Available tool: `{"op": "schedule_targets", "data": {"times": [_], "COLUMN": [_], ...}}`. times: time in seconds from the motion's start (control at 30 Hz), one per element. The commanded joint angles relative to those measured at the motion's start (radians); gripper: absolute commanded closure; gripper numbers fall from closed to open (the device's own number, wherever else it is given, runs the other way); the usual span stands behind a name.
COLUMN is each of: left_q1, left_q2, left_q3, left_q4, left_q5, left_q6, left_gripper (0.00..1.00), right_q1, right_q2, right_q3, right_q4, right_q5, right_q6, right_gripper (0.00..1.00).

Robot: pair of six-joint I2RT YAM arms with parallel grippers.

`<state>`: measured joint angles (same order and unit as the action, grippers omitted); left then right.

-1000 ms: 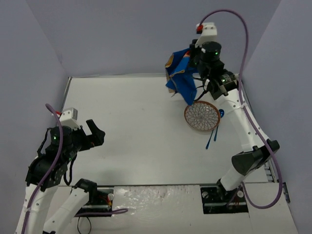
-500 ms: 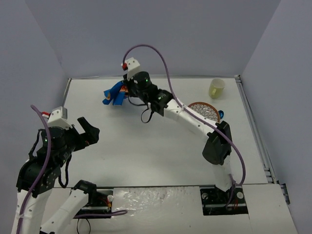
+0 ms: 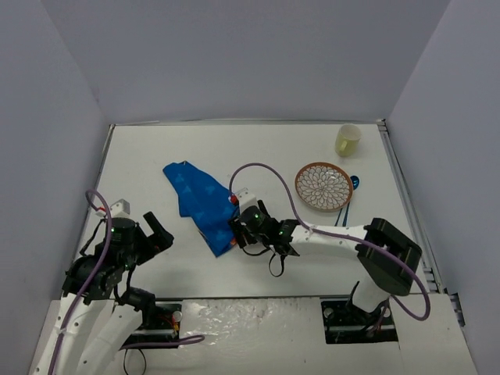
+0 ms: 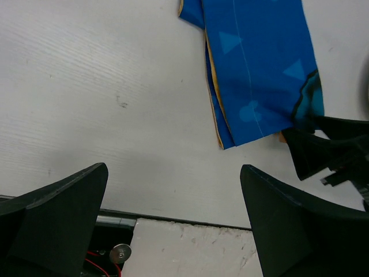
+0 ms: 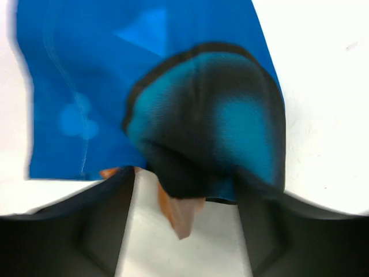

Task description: Set the dinner table for one person

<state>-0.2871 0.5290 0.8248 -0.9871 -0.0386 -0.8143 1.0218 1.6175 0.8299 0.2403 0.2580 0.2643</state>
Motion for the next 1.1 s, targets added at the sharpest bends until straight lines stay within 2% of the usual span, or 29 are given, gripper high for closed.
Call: {"op": "schedule_targets", "data": {"times": [0.0,0.03,0.17,0.33,0.6,1.07], "left_q1": [-0.005,-0.006,-0.006,-0.006,-0.003,-0.004], "left_q2": [-0.013,-0.014,0.017,0.067,0.057,0.065], "left_q3": [-0.061,-0.073,-0.105,-0.116,-0.125,-0.116], "left_q4": [0.088,0.097,0.13,0.154,0.128,0.125], "left_q5": [0.039,0.039,0.039,0.038,0.002,-0.002], "left_q6": [-0.101,-0.105,-0.114,-0.111,-0.1,-0.083], "left_gripper": [0.03,0.03,0.03,0.03,0.03,0.03], "right_q1": [0.003,0.003,0.006,0.028,0.075,0.1], "right_q2": [-0.194,-0.21,-0.207,-0.106,0.082,0.236], "right_q3": [0.064,0.073,0.118,0.17,0.258,0.324], "right_q4": [0.0,-0.02,-0.058,-0.063,-0.07,-0.058], "right_q5": [-0.115,-0.145,-0.256,-0.386,-0.351,-0.319], "right_q6": [-0.066,-0.116,-0.241,-0.321,-0.361,-0.367], "right_gripper": [0.22,0.19,0.17,0.27,0.4,0.46]}}
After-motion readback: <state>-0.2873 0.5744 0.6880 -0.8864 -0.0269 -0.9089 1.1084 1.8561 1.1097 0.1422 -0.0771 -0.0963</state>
